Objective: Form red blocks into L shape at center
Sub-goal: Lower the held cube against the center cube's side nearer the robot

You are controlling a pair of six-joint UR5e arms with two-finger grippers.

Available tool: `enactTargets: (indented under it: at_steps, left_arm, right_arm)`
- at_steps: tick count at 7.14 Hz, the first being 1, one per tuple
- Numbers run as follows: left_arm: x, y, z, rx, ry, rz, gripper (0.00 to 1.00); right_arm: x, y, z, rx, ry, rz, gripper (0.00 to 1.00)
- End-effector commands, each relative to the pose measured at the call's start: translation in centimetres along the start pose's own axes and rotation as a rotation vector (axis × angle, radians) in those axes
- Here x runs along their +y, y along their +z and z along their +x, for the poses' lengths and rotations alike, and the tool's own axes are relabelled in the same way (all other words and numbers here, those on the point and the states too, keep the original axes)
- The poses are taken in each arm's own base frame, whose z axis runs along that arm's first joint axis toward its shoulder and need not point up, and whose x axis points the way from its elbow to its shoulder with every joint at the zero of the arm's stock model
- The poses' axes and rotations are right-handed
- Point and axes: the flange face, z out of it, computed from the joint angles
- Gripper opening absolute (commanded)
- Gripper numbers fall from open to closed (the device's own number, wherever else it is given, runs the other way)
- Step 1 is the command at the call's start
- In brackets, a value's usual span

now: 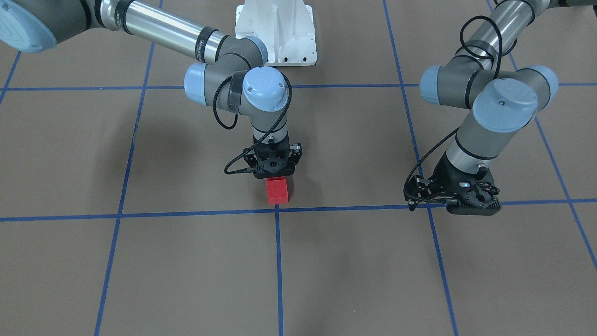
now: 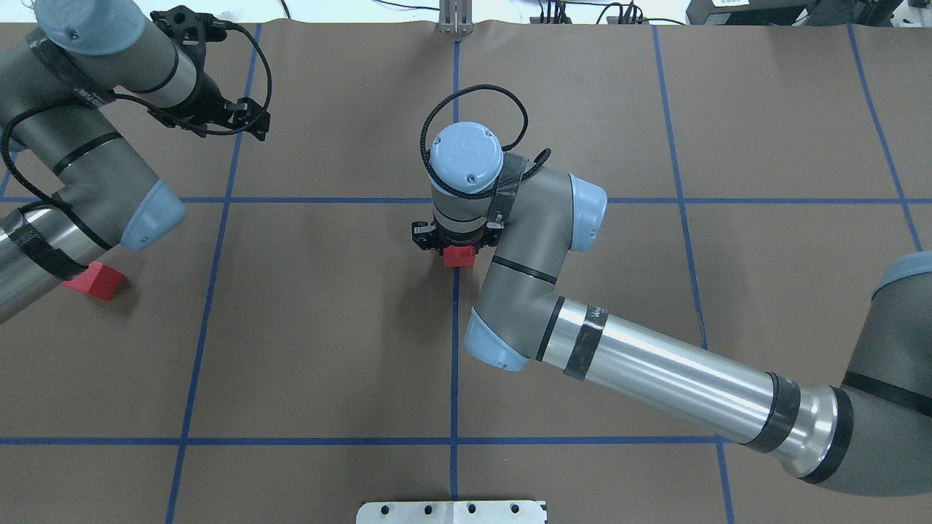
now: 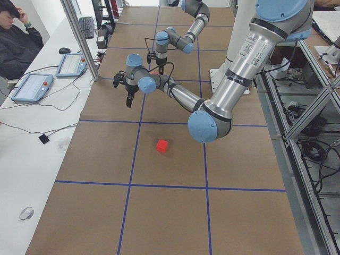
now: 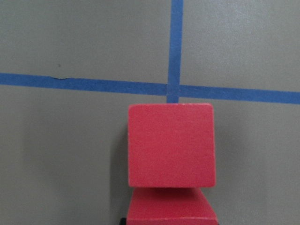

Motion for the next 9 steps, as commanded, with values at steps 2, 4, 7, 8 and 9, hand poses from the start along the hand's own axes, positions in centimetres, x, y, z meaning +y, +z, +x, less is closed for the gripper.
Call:
enactTargets:
  at_steps: [2,4,7,8,9]
  left_arm:
    - [0.06,0.07,-0.03,-0.001,-0.001,-0.001,1.0]
    - [0.07,0.07,-0.02,0.0,-0.001,-0.002,1.0]
    - [0.1,0.12,-0.12,-0.002,-0.001,-0.002,1.0]
    - [0.16,0.24,-0.23,-0.003,-0.003,-0.005,1.0]
    - [0.15,0.17,-0.2,-0.003,-0.002,-0.003,1.0]
  right_arm:
    - [-0.11,-0.01,0.07,-0.002,-0.001,0.009,0.06]
    - [-0.31,-0.09,0.14,0.001,-0.001,0.021,0.11]
    - [-0.21,-0.05,0.09,0.0,-0.002,0.02,0.22]
    - [-0.32,0.02,0.16,0.006,-0.001,0.029,0.55]
    - [-0.42,0.09,0.24,0.012,0.001,0.038,0.7]
